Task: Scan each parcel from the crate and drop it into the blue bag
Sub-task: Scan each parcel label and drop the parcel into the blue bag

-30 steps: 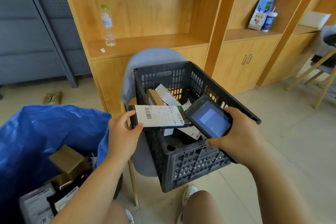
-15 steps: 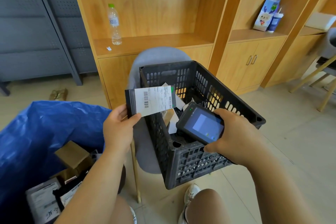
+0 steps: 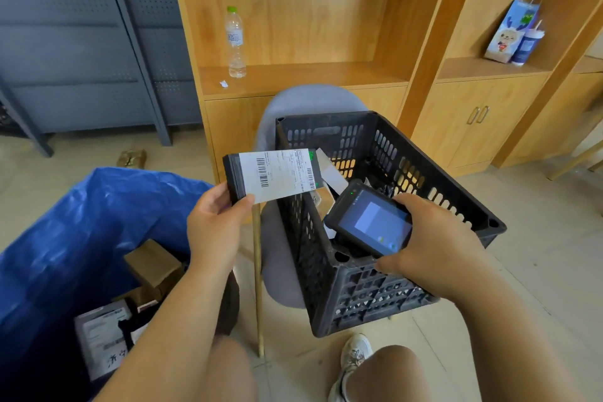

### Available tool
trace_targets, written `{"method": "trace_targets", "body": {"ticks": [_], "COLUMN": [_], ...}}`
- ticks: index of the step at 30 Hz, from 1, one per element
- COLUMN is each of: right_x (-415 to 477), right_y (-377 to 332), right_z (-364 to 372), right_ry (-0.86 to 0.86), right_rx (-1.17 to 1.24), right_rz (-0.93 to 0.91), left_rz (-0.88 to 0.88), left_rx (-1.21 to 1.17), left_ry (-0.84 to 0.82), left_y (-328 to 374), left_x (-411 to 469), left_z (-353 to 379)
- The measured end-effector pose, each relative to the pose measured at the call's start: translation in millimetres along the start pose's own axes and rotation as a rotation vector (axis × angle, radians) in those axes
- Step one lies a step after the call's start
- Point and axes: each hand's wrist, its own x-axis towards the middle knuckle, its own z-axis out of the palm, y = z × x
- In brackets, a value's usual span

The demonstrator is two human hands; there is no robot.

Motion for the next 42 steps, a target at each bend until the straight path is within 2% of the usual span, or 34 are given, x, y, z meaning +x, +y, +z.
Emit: {"method": "trace_targets", "body": {"ticks": [3,6,10,13,17,21,24,32,42], "right_x": [6,13,21,25,27,28,31,33,38], "right_y": [-16,-37,-69,-88,-101,-100,-87,-20,95], "right_z": [7,17,28,37,47,49,43,14,-13], "right_ry": [0.025,0.006,-0.035,-0.081,-0.11,-0.115,-0.095,0.031,0.156], "right_rx": [0.017,0.052,0.083,0.104,0.118,0.123,0.126,0.145,0.171], "right_rz": [-0.055,-0.114,-0.187,-0.228,-0.24,-0.219,-0.181,0.006,0.267], "left_rz": [-0.071,-0.135,-0.188,-0.23,-0.32,-0.4,-0.388,-0.159,0.143], "left_rx": [-0.178,-0.249,-0.202,-0.032,0.344,0.308,0.277,0.333,0.518], "left_ry": [0.059,0.182,0.379,0.466,0.374,0.245,0.132,-0.123,-0.514], "left_y": [1,-6,-27,-41,-54,-67,-68,-27,13], "left_x": [-3,-7,-13,-14,-18,-21,-15,25,56], "left_z": [-26,-62,-113,-143,-162,-160,-143,-55,117]}}
